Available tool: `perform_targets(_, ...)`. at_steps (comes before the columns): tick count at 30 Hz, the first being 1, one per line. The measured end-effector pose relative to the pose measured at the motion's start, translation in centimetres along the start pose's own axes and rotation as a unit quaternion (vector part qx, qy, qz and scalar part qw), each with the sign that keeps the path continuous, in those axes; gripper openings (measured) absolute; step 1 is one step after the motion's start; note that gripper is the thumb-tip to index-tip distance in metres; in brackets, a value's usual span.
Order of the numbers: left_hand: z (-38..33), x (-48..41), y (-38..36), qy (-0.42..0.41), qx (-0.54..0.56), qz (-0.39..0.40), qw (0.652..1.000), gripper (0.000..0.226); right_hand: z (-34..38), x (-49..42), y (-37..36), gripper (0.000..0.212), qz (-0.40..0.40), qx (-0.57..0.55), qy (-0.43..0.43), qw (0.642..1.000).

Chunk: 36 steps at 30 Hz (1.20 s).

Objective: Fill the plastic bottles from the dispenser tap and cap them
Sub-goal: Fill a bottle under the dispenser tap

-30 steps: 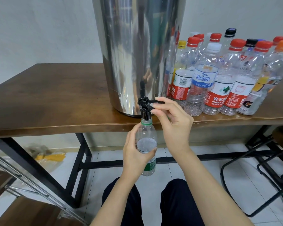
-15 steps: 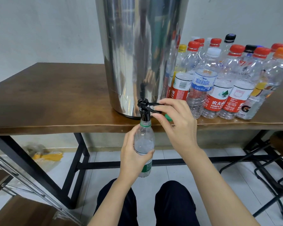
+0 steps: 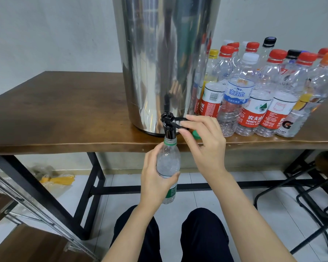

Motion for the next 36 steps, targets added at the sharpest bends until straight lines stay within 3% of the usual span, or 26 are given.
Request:
perform_targets(12,-0.1,0.1,0.3,0.013,-0.008,-0.006,1.0,0.096,0.1,0.0,-0.1,0.022,0.004,-0.004,-0.004,1.0)
perform_targets(32,0.2,-0.1,0.0,0.025,0.013,-0.005,1.0,0.091,-0.2,-0.4,-0.2,0.026,0.026,-0.017,0.015,0.999)
perform_targets(36,0.4,-0.1,-0.1,0.026,0.017,-0.004,1.0,0.092,0.5,-1.1,-0.1,0.015,0.033,-0.018,0.045,0.998)
Point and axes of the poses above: each hand's wrist, its own x-axis away from the middle knuckle, its own y-axis out of the back of the hand, z = x × y, the point moved 7 cm from there along -x, towards the middle knuckle, and after that the axes turned 1 degree about x, right-handed, at the moved point
